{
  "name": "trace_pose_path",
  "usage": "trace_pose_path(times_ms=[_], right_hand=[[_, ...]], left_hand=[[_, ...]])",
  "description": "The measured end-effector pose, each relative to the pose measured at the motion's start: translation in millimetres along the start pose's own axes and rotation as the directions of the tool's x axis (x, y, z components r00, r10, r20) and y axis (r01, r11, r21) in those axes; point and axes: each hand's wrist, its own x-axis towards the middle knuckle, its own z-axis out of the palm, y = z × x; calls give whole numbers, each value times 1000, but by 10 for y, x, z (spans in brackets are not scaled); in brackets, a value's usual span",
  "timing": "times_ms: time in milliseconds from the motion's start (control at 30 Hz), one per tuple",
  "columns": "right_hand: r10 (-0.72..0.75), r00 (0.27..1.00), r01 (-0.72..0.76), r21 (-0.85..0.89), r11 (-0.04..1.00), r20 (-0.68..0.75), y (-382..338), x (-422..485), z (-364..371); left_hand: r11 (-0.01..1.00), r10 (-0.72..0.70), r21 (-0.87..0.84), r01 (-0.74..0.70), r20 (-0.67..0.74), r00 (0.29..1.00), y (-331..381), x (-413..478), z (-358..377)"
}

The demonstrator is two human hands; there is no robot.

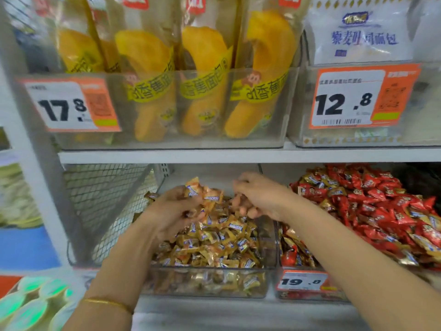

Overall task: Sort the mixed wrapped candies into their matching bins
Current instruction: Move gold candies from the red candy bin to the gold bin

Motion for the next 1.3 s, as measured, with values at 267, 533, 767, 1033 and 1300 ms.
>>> trace_pose_path(times_ms=[267,533,767,1033,1300], right_hand=[[-20,998,31,-168,985,67,-69,143,140],[-219,968,226,52,973,-123,190,-351,-379],[-83,934,43,-123,991,-346,633,-50,-1145],[-25,999,-20,-791,612,-45,661,847,-1035],[-104,989,145,-760,633,102,802,975,-996]], left_hand=[[986,117,129,-106,-80,990,27,55,-287],[845,324,403,-353,140,936,-58,-54,238],[672,370,554,-492,324,871,-157,242,1017],[718,385,532,-449,233,893,-271,503,1128],[719,388,523,-457,243,889,-286,534,1114]])
